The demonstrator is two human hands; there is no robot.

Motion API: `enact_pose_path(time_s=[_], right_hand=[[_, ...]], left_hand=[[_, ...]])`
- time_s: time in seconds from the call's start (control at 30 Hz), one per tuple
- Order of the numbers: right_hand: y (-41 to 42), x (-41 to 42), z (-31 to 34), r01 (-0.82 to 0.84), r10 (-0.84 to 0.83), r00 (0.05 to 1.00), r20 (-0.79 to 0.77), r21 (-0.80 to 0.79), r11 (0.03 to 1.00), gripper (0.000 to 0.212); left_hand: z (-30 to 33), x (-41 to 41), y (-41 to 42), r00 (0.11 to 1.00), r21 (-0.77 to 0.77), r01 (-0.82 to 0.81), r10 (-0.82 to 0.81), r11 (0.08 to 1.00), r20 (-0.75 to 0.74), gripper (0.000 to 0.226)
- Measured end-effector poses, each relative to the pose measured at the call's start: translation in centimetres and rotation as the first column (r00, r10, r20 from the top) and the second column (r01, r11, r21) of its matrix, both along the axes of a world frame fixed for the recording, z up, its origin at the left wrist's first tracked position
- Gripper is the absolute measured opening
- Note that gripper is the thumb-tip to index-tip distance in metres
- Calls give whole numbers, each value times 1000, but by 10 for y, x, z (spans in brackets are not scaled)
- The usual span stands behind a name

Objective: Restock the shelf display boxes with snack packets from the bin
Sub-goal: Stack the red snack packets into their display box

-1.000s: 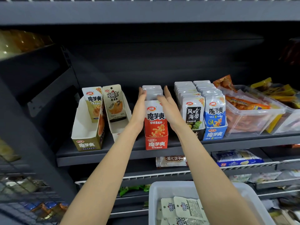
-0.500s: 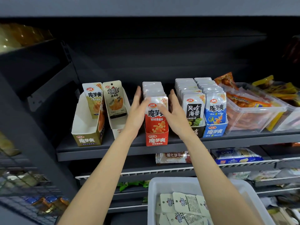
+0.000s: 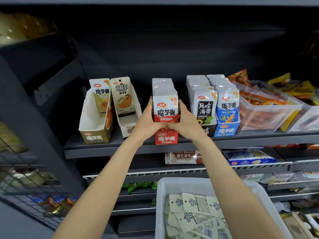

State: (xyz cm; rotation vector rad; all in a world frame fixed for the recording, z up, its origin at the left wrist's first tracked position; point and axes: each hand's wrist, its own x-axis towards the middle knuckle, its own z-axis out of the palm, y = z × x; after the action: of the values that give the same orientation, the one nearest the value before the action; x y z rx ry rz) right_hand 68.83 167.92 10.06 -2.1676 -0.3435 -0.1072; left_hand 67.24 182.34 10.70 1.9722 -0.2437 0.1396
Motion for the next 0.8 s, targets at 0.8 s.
enact_pose_path(time_s=[0.8], right_hand=[[14,-3,18,-68,86,995,-50,291,954,80]], left_hand=[[0,17,-9,995,-397,-34,-7,917,-103,74]])
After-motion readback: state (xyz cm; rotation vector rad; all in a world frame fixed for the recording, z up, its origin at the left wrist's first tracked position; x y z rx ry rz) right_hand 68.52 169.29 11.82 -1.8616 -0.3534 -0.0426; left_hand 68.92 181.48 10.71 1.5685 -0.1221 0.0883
